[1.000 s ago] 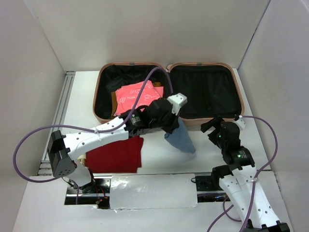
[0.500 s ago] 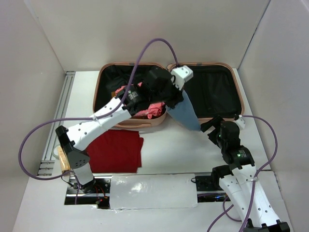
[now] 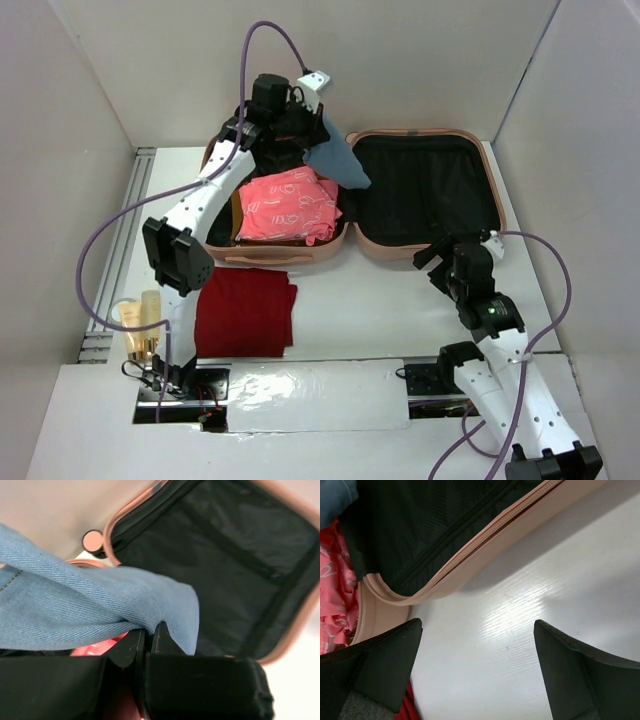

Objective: Pack the luggage

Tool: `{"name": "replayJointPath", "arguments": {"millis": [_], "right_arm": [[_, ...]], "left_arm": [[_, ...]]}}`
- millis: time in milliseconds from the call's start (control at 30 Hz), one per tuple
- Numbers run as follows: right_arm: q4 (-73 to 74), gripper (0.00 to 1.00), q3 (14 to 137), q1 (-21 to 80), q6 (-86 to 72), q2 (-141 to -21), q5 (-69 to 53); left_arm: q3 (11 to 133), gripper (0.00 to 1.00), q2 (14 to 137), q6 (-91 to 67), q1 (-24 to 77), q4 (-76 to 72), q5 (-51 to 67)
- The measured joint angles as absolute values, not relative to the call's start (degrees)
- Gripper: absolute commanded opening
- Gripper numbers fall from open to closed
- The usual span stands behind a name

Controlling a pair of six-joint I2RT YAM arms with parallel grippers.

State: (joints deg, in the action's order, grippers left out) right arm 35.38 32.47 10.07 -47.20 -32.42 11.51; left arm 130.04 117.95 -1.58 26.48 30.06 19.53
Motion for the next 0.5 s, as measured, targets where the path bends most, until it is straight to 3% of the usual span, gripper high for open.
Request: {"name": "replayJointPath", "arguments": {"millis": [500], "right_arm": [[29.89,1.00,32.49,9.96,-43.72,-40.95,8.36]], "left_arm": [[127.74,0.00,126.54,5.96,13.47,17.10,38.11]]}}
